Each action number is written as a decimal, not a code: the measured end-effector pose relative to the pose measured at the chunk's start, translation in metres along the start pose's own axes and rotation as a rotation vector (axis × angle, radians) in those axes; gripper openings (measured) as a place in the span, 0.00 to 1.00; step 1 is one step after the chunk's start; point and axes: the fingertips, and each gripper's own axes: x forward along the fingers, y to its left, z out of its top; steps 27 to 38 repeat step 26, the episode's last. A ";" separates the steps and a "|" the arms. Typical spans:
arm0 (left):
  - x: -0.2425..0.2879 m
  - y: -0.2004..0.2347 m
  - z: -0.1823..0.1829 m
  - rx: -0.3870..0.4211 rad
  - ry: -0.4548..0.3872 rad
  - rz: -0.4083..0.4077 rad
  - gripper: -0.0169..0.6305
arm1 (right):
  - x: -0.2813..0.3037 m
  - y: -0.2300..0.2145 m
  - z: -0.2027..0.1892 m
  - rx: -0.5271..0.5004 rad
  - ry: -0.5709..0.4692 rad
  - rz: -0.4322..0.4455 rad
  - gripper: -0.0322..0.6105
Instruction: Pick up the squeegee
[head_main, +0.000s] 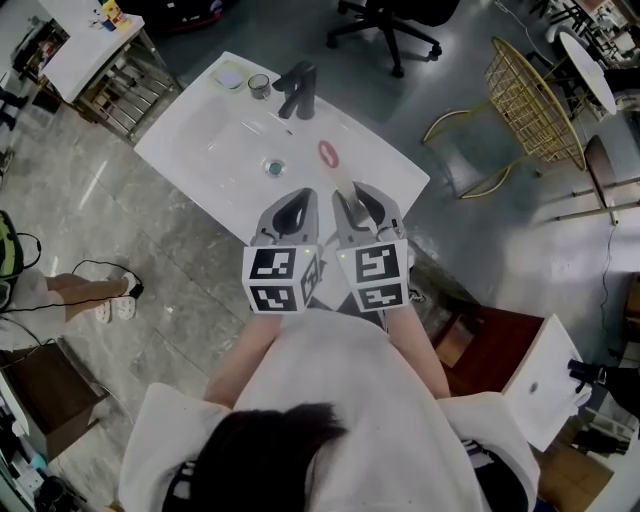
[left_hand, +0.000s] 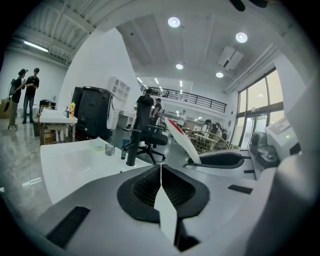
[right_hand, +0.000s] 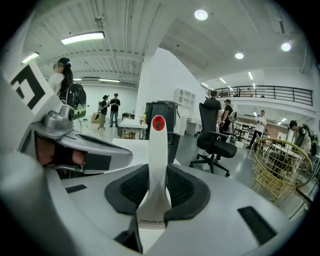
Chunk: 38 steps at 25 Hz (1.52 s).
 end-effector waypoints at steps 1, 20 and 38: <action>0.000 0.001 0.000 0.000 0.000 0.000 0.07 | 0.001 0.000 0.000 -0.006 0.001 -0.001 0.21; 0.000 0.021 -0.001 0.014 -0.010 0.020 0.07 | 0.014 0.011 0.002 -0.005 0.001 -0.006 0.21; -0.003 0.023 0.001 0.026 -0.012 0.018 0.07 | 0.014 0.014 0.006 -0.003 0.000 -0.011 0.21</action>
